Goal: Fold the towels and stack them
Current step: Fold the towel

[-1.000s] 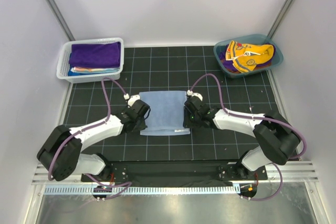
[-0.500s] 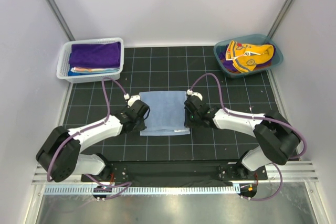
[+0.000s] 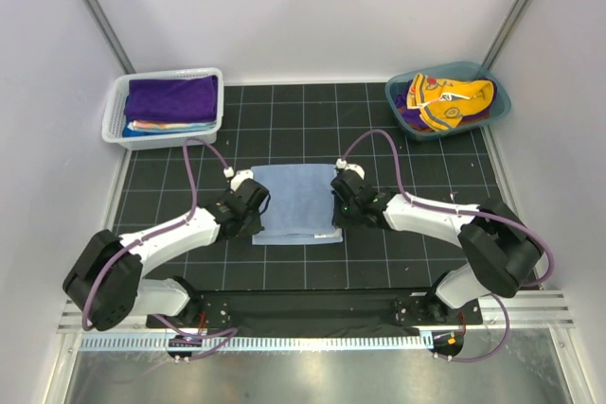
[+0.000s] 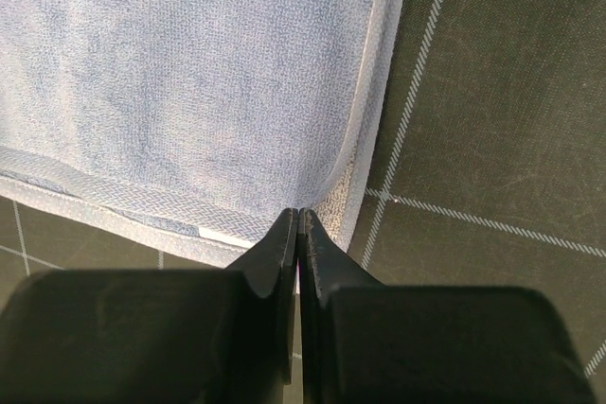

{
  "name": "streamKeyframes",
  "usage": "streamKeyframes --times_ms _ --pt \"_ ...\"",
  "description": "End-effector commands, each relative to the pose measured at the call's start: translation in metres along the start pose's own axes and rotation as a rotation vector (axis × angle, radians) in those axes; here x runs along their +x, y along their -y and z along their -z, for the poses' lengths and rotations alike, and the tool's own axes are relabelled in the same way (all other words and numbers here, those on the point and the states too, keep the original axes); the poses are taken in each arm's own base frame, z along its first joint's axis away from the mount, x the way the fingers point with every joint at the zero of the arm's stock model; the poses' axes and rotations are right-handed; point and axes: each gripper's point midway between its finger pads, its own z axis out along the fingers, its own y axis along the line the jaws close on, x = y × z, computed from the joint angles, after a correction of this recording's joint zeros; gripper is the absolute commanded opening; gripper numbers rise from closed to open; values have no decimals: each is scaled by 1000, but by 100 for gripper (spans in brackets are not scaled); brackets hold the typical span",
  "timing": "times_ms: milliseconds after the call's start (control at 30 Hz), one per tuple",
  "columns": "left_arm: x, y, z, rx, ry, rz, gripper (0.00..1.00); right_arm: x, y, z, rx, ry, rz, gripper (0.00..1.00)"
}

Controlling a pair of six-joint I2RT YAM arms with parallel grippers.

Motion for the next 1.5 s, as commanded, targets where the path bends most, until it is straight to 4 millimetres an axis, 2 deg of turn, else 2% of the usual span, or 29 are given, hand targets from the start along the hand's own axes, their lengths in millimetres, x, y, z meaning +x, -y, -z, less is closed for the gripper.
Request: streamKeyframes --times_ms 0,433,733,1133,1467 --pt "-22 9 12 29 60 10 2 -21 -11 9 -11 60 -7 7" --pt "-37 15 41 87 103 34 0 -33 -14 32 -18 101 -8 5" --pt "-34 14 46 106 99 54 0 -36 -15 44 -24 125 -15 4" --pt "-24 15 47 123 89 66 0 -24 -11 45 -22 116 -21 4" --pt "-24 15 53 138 95 72 0 -31 -10 58 -20 143 -21 4"
